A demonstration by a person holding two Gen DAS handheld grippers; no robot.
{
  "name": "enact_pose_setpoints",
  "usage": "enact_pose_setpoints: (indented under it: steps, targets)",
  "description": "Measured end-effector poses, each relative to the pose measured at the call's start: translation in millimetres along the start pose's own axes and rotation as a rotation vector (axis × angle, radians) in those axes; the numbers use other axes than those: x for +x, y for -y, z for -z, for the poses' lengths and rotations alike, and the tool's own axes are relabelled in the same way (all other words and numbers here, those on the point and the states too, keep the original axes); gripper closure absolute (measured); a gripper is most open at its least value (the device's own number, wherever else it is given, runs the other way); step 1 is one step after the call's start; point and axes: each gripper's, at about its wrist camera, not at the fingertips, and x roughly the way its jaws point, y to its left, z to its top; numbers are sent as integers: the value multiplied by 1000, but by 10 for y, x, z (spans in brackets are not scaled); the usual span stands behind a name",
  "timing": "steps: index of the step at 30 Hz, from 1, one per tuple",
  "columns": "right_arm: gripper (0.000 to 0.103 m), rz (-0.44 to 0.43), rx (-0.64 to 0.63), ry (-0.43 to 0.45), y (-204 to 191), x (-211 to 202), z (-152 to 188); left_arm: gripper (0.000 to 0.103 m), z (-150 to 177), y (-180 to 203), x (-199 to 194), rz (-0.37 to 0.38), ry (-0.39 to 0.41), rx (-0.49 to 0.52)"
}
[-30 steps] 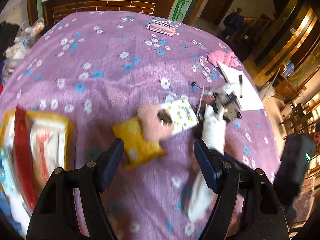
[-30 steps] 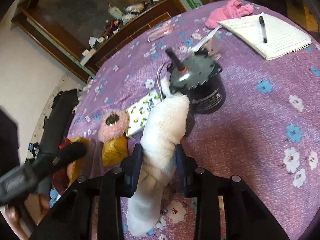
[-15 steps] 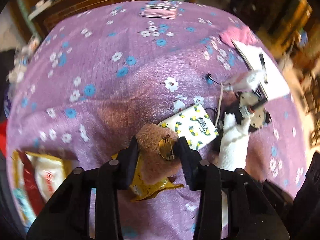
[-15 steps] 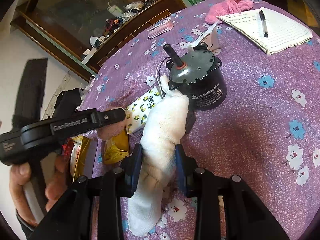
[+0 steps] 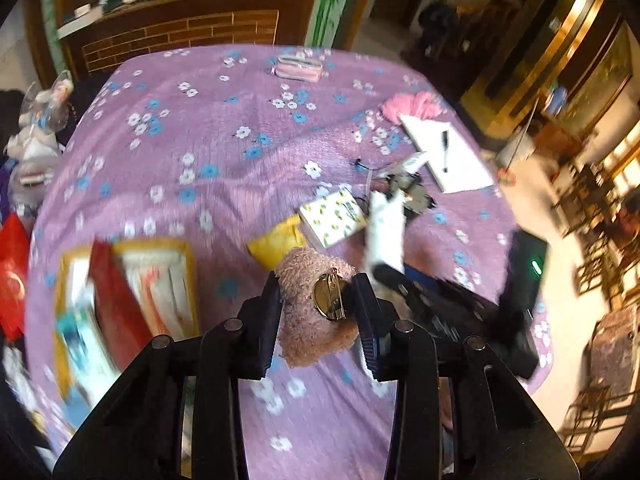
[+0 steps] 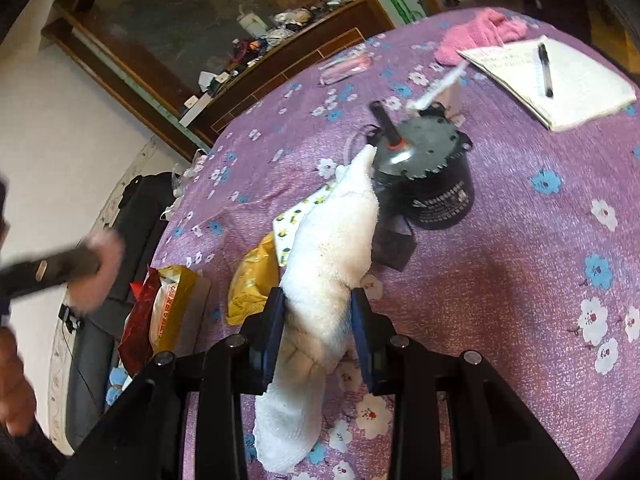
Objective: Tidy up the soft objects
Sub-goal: 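Carry the white cloth and pink pompom into the foam tray and open both grippers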
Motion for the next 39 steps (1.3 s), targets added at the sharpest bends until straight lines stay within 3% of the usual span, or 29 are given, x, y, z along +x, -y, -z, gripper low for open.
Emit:
enact_pose_setpoints:
  steps: [4,8,14,20,27,33,39]
  targets:
    - [71,-23,-60,-2,-118,9,42,69,576,-250,-233,55,58,-119]
    - [71,-72,-147,4,-295,-6,116,69,1148,-615,-565,-69,173,-227]
    - [71,-191,-215,-16,-732,-219,332,69,1667,-1081,-810,-68,205,-368]
    - [71,-261,-355,-34,-1399,-318,572,69,1785,-1259,-914,-95,238,-382]
    - [71,-262,-467,-97,-1972,22,769,69,1947,-1530,-967,-85,249,-431]
    - [71,-232,-550,-130,-2225,266,913,68,1914,-1633,-865,-73,246,-438]
    - [71,-227,-540,-197,-2228,461,997,68,1835,-1705,-643,-108,226,-423]
